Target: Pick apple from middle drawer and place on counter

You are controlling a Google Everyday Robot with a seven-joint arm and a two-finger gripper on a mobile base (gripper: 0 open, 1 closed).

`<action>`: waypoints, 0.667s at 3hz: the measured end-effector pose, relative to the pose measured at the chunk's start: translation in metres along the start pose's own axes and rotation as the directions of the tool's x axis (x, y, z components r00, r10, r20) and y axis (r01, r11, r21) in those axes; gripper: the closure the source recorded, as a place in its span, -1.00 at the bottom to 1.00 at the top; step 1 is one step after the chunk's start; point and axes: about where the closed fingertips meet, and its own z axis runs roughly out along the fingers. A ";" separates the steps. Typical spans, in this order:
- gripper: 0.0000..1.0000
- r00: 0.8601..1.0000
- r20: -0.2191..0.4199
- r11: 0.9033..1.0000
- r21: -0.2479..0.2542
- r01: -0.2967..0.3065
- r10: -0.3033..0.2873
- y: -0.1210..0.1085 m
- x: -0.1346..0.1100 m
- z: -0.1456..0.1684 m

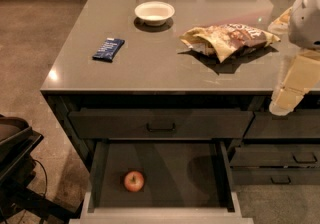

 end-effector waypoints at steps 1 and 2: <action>-1.00 1.000 0.000 1.000 0.000 0.000 0.000 0.000 0.000 0.000; -1.00 0.999 0.037 1.000 -0.007 -0.030 0.030 0.005 0.000 0.009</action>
Offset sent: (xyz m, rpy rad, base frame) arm -0.0052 0.0060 -0.0309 0.1139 0.0229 -0.0441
